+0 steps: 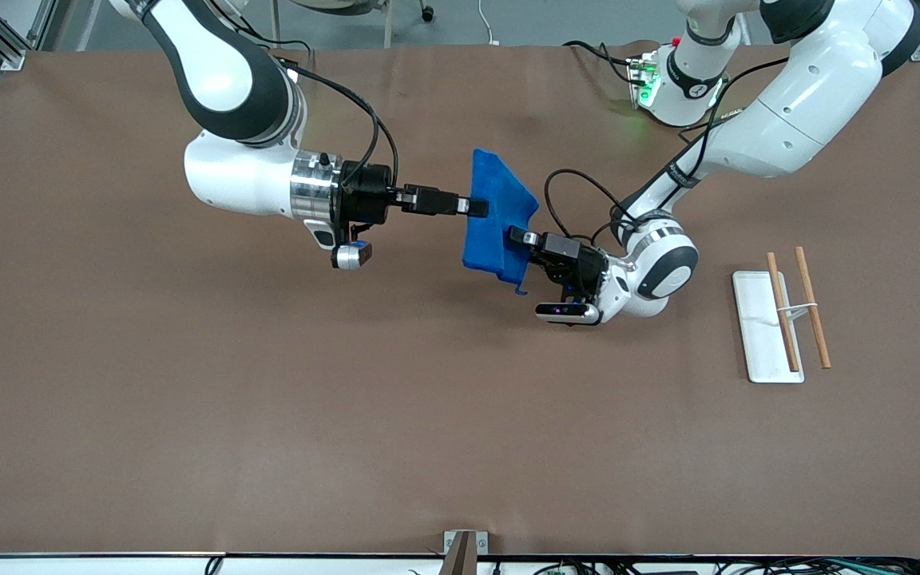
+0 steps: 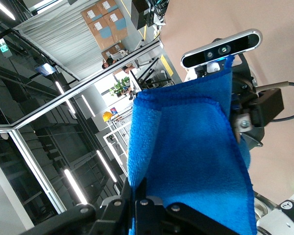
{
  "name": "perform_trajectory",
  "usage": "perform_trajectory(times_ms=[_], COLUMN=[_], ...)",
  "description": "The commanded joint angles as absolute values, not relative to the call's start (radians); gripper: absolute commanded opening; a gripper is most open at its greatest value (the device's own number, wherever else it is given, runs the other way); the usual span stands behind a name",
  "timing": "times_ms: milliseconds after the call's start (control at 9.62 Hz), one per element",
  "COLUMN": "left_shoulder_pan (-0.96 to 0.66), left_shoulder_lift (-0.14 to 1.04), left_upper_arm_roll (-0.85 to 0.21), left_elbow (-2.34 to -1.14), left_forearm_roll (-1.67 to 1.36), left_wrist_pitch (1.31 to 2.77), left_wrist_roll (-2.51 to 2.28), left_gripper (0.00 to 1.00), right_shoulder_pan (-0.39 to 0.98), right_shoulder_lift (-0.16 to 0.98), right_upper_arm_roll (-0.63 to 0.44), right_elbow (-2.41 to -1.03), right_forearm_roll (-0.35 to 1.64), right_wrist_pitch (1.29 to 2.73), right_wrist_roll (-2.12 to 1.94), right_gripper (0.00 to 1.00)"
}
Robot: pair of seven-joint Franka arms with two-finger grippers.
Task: Right arm passes towel to left arm to hang
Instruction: 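Open the right gripper and withdraw while the left gripper pulls the towel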
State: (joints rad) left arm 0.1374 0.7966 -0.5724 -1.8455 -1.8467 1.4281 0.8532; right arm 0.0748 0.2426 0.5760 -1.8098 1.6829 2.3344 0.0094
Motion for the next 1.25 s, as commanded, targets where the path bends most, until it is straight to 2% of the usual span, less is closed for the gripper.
perform_trajectory(times_ms=[0, 104, 208, 312, 623, 727, 935, 1143], left_shoulder_pan=[0.144, 0.146, 0.155, 0.167, 0.222, 0.229, 0.247, 0.248], left_shoulder_lift=[0.815, 0.815, 0.812, 0.808, 0.749, 0.727, 0.634, 0.592], left_upper_arm_roll=[-0.568, -0.568, -0.566, -0.566, -0.569, -0.568, -0.557, -0.493], left_elbow=[-1.822, -1.804, -1.778, -1.744, -1.659, -1.597, -1.528, -1.450], left_forearm_roll=[-1.832, -1.832, -1.832, -1.836, -1.836, -1.836, -1.819, -1.626], left_wrist_pitch=[1.439, 1.439, 1.439, 1.442, 1.517, 1.531, 1.653, 1.697], left_wrist_roll=[0.871, 0.873, 0.862, 0.836, 0.605, 0.494, 0.274, 0.047], left_gripper=[0.00, 0.00, 0.00, 0.00, 0.00, 0.00, 0.00, 0.00], right_shoulder_pan=[0.074, 0.068, 0.061, 0.051, -0.008, -0.008, -0.006, -0.006], right_shoulder_lift=[0.252, 0.250, 0.250, 0.239, 0.192, 0.184, 0.137, 0.098], right_upper_arm_roll=[0.580, 0.578, 0.575, 0.574, 0.520, 0.478, 0.372, 0.237], right_elbow=[-1.798, -1.804, -1.818, -1.844, -1.949, -1.966, -2.028, -2.057], right_forearm_roll=[1.691, 1.687, 1.655, 1.547, 1.216, 1.092, 0.830, 0.627], right_wrist_pitch=[2.344, 2.341, 2.341, 2.339, 2.329, 2.323, 2.324, 2.292], right_wrist_roll=[-0.002, 0.000, 0.000, 0.008, 0.009, 0.009, 0.023, 0.035], right_gripper=[0.00, 0.02, 0.33, 0.99, 1.00, 1.00, 1.00, 1.00])
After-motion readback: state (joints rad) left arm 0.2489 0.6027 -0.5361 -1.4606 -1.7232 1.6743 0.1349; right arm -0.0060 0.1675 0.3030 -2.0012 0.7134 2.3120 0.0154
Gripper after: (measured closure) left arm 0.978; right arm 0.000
